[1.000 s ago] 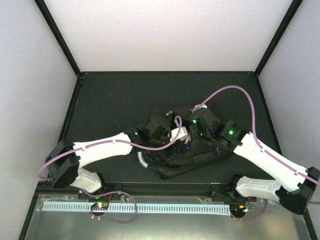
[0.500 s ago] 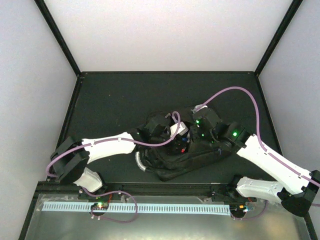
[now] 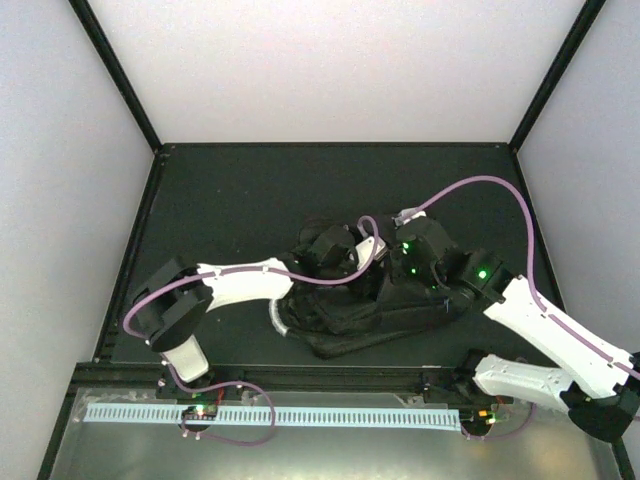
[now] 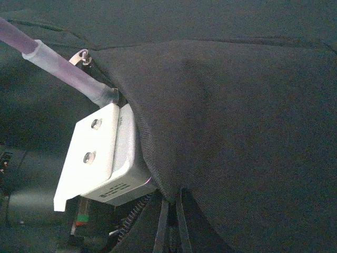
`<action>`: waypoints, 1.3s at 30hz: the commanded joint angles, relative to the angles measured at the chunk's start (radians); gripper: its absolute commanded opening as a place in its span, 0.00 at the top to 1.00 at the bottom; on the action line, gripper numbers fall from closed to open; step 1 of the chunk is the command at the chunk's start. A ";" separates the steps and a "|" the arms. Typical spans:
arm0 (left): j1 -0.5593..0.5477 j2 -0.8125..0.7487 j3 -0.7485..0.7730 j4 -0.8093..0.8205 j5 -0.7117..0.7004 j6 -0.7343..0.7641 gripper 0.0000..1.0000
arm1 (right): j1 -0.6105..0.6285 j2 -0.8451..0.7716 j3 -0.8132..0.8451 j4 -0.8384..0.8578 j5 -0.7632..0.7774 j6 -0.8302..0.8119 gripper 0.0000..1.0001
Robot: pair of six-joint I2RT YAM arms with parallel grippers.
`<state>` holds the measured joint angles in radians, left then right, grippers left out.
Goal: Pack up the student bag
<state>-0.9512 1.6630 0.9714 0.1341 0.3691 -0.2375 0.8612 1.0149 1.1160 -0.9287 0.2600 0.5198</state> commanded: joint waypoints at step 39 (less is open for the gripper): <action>0.258 -0.629 -0.064 -0.384 -0.213 -0.067 0.37 | 0.004 -0.016 -0.021 0.167 -0.228 -0.053 0.43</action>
<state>-0.7975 1.0195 0.8757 -0.1429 0.1101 -0.2821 0.8627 0.9920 1.0859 -0.8482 0.1539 0.4973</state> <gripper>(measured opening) 0.616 0.468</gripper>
